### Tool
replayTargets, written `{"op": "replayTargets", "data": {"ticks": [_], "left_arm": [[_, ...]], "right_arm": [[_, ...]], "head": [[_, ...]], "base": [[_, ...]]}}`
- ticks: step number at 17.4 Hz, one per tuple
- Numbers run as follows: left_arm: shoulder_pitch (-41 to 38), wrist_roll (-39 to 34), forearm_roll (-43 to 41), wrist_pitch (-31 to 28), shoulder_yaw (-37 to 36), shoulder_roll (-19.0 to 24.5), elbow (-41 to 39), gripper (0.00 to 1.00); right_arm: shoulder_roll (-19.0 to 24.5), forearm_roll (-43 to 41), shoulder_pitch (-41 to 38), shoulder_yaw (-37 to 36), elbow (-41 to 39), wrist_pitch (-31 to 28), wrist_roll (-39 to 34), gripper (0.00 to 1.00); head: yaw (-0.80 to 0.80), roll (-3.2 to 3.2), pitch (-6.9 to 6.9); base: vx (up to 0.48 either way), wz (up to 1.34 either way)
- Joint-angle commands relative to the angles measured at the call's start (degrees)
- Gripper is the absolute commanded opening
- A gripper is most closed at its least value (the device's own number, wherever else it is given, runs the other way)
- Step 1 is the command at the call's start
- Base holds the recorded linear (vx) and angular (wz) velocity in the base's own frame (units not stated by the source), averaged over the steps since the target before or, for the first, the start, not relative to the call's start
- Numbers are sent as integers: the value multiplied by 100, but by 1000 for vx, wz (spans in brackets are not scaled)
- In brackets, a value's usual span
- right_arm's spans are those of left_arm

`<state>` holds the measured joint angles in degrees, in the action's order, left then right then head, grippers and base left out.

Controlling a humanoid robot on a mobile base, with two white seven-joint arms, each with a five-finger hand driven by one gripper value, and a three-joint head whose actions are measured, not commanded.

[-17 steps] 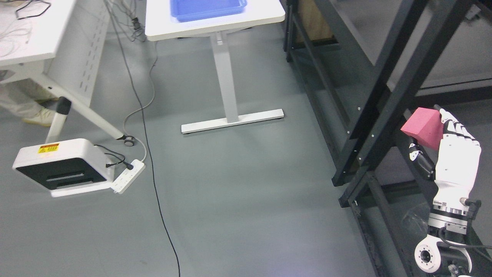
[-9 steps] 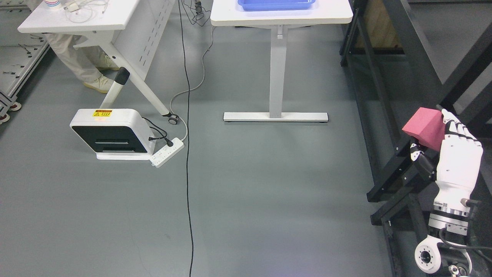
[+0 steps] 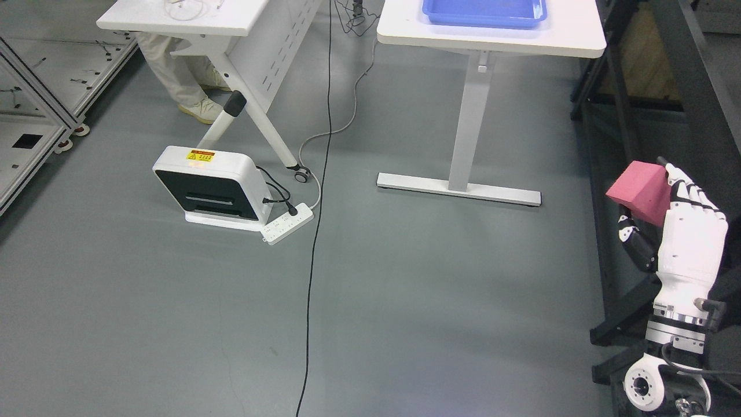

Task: Pick pink block from left shelf to tray
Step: 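Turn and drive toward the white table carrying the block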

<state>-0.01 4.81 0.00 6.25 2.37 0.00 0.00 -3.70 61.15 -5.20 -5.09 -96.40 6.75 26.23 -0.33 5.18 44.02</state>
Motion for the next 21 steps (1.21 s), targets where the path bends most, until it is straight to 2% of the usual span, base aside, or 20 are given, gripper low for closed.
{"op": "replayTargets", "data": {"ticks": [1, 11, 21], "left_arm": [[185, 3, -9, -1, 0, 100, -100, 100], [185, 3, 0, -1, 0, 100, -100, 100], [185, 3, -9, -1, 0, 100, -100, 100]], "right_arm": [[19, 2, -25, 34, -2, -7, -21, 0], [72, -95, -87, 359, -2, -121, -127, 0], [168, -112, -218, 201, -2, -95, -56, 0]], "head": [[0, 0, 0], [0, 0, 0], [0, 0, 0]], "base": [[188, 295], [253, 122], [369, -37]]}}
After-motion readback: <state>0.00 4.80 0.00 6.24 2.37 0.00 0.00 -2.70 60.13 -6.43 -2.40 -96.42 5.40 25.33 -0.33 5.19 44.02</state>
